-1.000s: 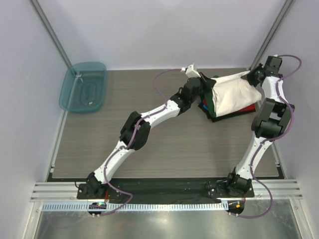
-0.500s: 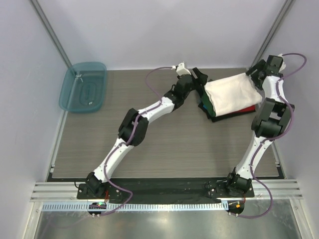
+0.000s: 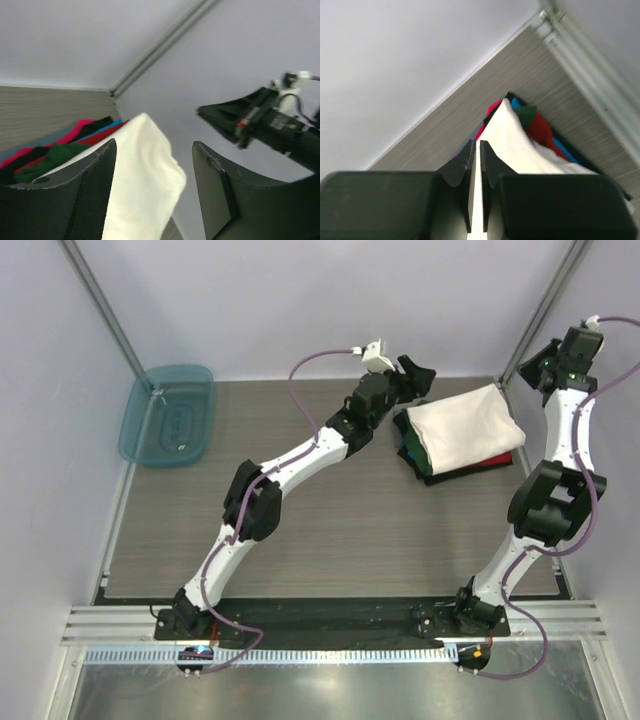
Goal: Fold and stack the t-shirts
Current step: Neatly place the folded tshirt to the corner
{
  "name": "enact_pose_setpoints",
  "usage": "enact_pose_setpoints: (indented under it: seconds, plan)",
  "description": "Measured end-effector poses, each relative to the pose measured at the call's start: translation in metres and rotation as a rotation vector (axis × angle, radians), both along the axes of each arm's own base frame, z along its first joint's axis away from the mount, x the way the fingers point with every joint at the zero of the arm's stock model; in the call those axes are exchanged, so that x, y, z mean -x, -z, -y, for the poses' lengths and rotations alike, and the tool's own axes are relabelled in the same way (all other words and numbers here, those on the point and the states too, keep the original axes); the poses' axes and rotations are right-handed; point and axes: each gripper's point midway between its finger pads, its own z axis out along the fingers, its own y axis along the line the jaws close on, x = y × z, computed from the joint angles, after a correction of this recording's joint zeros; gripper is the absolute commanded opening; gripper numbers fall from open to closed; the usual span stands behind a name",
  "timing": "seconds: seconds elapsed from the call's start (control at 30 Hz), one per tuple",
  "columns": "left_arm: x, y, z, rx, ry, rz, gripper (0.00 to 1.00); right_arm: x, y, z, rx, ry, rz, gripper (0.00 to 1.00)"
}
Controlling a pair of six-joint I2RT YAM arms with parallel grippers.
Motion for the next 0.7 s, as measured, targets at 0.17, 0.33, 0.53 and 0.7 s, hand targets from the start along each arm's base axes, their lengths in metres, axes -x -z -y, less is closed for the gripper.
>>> enact_pose_setpoints:
  seconds: [0.17,0.33,0.53,0.7]
  plan:
    - [0.011,0.012,0.04,0.054,0.1,-0.012,0.55,-0.004,0.04,-0.022,-0.147,-0.109,-0.021,0.02]
    - [0.006,0.097,0.06,-0.005,0.132,-0.126,0.52,-0.013,0.092,-0.023,-0.297,-0.141,-0.038,0.01]
    - [-0.003,0.175,0.062,-0.07,0.122,-0.222,0.49,-0.032,0.134,-0.016,-0.379,-0.14,-0.017,0.01]
    - [-0.009,0.174,0.061,-0.056,0.118,-0.214,0.48,-0.033,0.146,-0.007,-0.35,-0.092,-0.018,0.01]
